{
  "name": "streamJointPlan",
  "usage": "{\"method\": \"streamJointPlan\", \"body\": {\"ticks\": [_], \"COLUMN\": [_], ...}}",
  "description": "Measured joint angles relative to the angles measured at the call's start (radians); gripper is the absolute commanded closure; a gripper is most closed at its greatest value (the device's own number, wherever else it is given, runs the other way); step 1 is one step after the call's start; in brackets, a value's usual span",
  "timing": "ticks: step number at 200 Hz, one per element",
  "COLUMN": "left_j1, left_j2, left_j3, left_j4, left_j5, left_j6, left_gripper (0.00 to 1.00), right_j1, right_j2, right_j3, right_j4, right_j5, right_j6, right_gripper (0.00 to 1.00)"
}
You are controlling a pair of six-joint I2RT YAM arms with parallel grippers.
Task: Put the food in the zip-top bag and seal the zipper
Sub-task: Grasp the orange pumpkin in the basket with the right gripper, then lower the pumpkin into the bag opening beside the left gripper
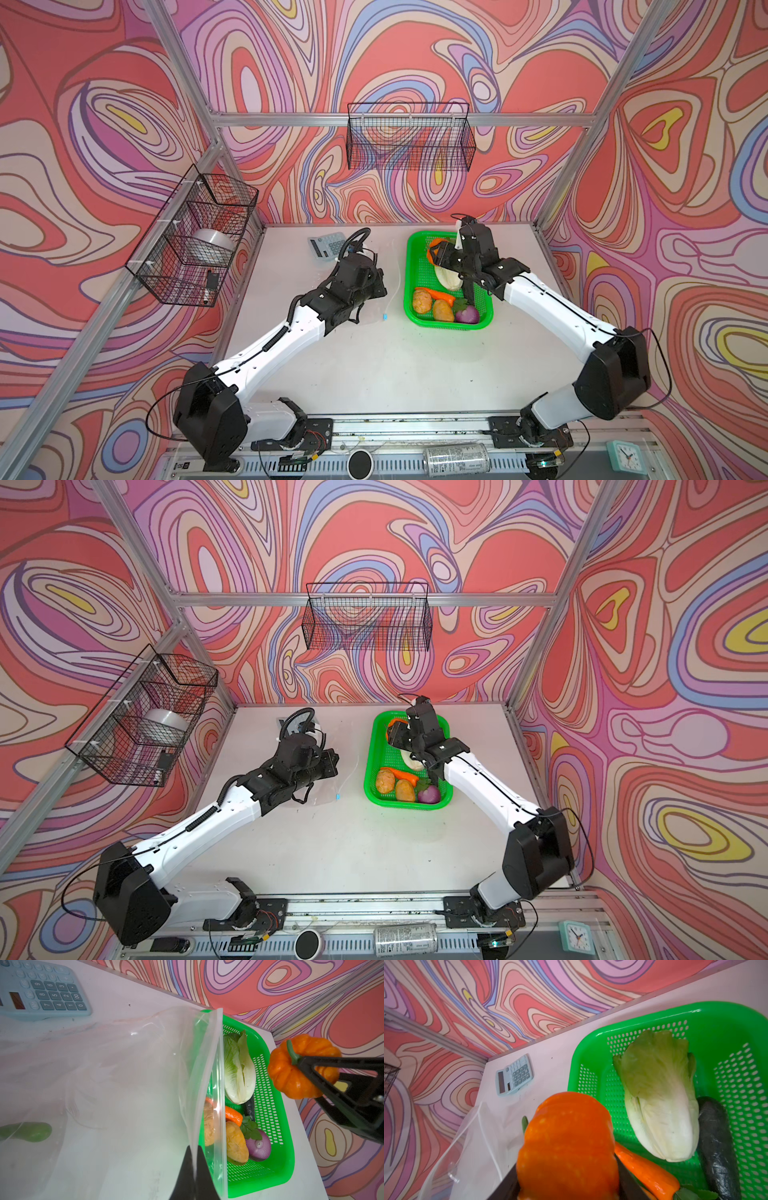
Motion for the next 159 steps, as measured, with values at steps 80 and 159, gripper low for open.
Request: {"method": "streamJointPlan", "body": {"ticks": [80, 159], "left_j1": [0.000, 0.000], "left_j2": [0.024, 0.033], "left_j3": [0.069, 0.065], "left_j4": [-0.026, -0.026], "left_j5": [0.053, 0.087], "left_j6": [-0.005, -0.023], "left_gripper": [1.00, 1.00], "right_j1": [0.000, 0.069], "right_j2": [-0.093, 0.012], "right_j3": [-0.196, -0.202], "right_j4": [0.306, 0.511], "right_j5": [-0.401, -0.488], "right_j6": [0.040, 0.121], "right_gripper": [0.53, 0.54]}}
